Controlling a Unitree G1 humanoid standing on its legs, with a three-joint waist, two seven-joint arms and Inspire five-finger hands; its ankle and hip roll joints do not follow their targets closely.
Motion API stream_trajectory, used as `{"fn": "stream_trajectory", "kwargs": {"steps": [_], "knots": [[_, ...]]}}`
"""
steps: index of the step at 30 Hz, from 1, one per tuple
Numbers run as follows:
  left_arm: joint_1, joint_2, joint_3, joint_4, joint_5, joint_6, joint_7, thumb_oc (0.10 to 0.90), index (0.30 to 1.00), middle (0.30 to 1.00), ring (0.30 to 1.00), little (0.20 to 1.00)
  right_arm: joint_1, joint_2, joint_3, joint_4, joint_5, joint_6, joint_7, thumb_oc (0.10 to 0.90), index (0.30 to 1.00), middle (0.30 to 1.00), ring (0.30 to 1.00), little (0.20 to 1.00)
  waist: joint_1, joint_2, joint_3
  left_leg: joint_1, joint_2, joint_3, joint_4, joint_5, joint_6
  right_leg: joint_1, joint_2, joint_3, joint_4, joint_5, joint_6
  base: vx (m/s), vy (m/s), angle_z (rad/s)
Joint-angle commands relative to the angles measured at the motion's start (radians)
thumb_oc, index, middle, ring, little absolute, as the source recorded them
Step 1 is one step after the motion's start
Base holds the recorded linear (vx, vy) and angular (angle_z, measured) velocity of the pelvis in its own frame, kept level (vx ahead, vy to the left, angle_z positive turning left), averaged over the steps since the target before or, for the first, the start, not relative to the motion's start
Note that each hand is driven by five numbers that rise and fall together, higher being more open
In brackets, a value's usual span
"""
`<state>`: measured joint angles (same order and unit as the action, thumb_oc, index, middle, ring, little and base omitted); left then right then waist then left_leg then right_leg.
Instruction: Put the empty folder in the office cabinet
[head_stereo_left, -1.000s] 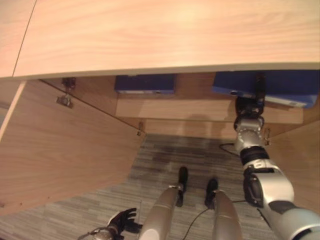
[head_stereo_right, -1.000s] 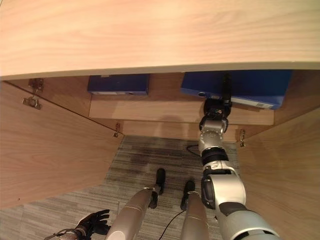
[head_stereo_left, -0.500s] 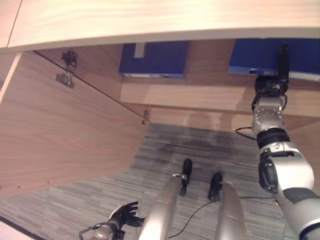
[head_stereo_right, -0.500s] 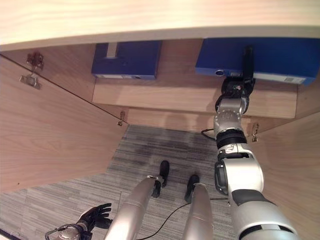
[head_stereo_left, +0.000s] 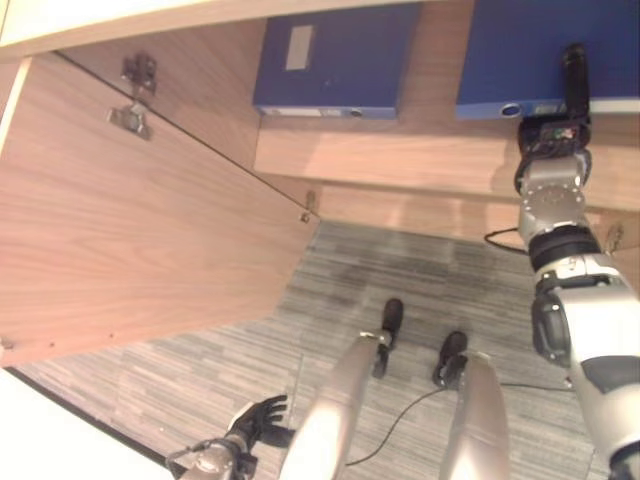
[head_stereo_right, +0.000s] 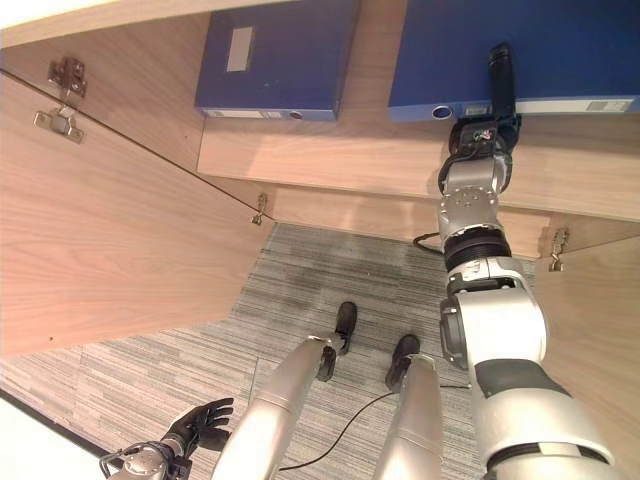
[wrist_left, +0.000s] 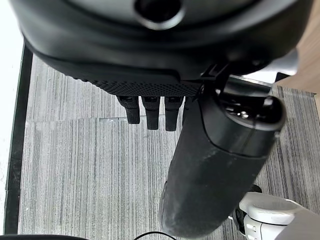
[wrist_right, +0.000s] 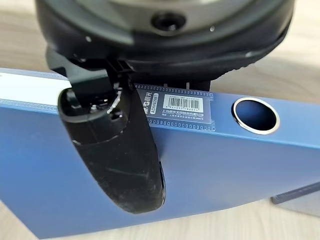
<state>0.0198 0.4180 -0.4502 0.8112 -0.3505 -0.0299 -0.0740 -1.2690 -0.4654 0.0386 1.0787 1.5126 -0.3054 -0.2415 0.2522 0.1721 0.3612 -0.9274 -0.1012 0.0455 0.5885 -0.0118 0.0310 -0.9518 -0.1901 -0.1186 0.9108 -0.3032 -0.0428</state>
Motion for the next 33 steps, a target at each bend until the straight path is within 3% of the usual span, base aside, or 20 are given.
{"fn": "stream_trajectory", "kwargs": {"steps": [1,11,12,13,14,21,25,29,33], "knots": [[0.073,0.122,-0.032,0.029,-0.026,0.004,0.023,0.8,0.9,0.9,0.9,0.9,-0.133,-0.055,0.053,-0.095,-0.05,-0.061,0.065,0.4,0.3,0.3,0.3,0.3,0.012,0.03,-0.072,0.045,0.004,-0.008,-0.023,-0.136,0.006,0.047,-0.008,-0.016,-0.078,-0.019,0.056,0.02,0.009,0.05],[0.072,0.142,-0.028,0.046,-0.02,0.0,0.026,0.8,0.9,0.9,0.9,0.9,-0.191,-0.079,0.058,-0.088,-0.024,-0.088,0.068,0.4,0.3,0.3,0.3,0.3,0.032,0.042,-0.089,0.05,-0.006,-0.025,-0.042,-0.129,0.005,0.05,-0.016,-0.023,-0.077,-0.02,0.066,0.02,0.003,0.05],[0.071,0.146,-0.027,0.062,-0.019,0.0,0.024,0.8,0.9,0.9,0.9,0.9,-0.199,-0.089,0.073,-0.075,-0.024,-0.079,0.07,0.504,0.455,0.455,0.455,0.455,0.035,0.04,-0.093,0.052,-0.007,-0.029,-0.046,-0.126,0.003,0.05,-0.018,-0.023,-0.074,-0.019,0.068,0.01,0.001,0.11],[0.07,0.145,-0.027,0.063,-0.018,0.0,0.024,0.8,0.9,0.9,0.9,0.9,-0.2,-0.089,0.074,-0.074,-0.023,-0.078,0.071,0.504,0.455,0.455,0.455,0.455,0.035,0.04,-0.093,0.051,-0.008,-0.029,-0.047,-0.126,0.003,0.05,-0.018,-0.023,-0.074,-0.019,0.068,0.01,0.006,0.13],[0.068,0.145,-0.026,0.07,-0.017,-0.001,0.025,0.8,0.9,0.9,0.9,0.9,-0.206,-0.091,0.079,-0.063,-0.026,-0.073,0.07,0.8,0.9,0.9,0.9,0.9,0.035,0.039,-0.094,0.052,-0.008,-0.029,-0.049,-0.125,0.003,0.049,-0.019,-0.023,-0.074,-0.019,0.068,0.0,0.007,0.08],[0.063,0.145,-0.027,0.078,-0.017,-0.001,0.023,0.8,0.9,0.9,0.9,0.9,-0.215,-0.099,0.089,-0.014,-0.021,-0.047,0.073,0.8,0.9,0.9,0.9,0.9,0.039,0.038,-0.098,0.047,-0.01,-0.029,-0.057,-0.119,0.001,0.042,-0.022,-0.024,-0.073,-0.014,0.071,0.0,0.001,0.01],[0.056,0.147,-0.025,0.101,-0.02,0.006,0.006,0.8,0.9,0.9,0.9,0.9,-0.217,-0.106,0.19,0.095,-0.11,0.106,0.104,0.8,0.9,0.9,0.9,0.9,0.036,0.028,-0.092,0.046,-0.005,-0.028,-0.065,-0.112,-0.002,0.041,-0.019,-0.02,-0.078,-0.005,0.069,0.0,0.0,0.0],[0.055,0.144,-0.029,0.114,-0.013,0.009,-0.007,0.8,0.9,0.9,0.9,0.9,-0.208,-0.09,0.236,0.124,-0.152,0.166,0.131,0.8,0.9,0.9,0.9,0.9,0.033,0.023,-0.087,0.048,0.001,-0.025,-0.07,-0.109,-0.004,0.041,-0.017,-0.02,-0.083,-0.001,0.066,0.0,0.0,0.0],[0.057,0.142,-0.032,0.108,-0.012,0.007,-0.007,0.8,0.9,0.9,0.9,0.9,-0.192,-0.061,0.226,0.098,-0.143,0.156,0.14,0.8,0.9,0.9,0.9,0.9,0.028,0.024,-0.081,0.05,0.005,-0.018,-0.078,-0.108,-0.005,0.041,-0.015,-0.019,-0.091,0.003,0.067,0.0,0.0,0.0]]}}
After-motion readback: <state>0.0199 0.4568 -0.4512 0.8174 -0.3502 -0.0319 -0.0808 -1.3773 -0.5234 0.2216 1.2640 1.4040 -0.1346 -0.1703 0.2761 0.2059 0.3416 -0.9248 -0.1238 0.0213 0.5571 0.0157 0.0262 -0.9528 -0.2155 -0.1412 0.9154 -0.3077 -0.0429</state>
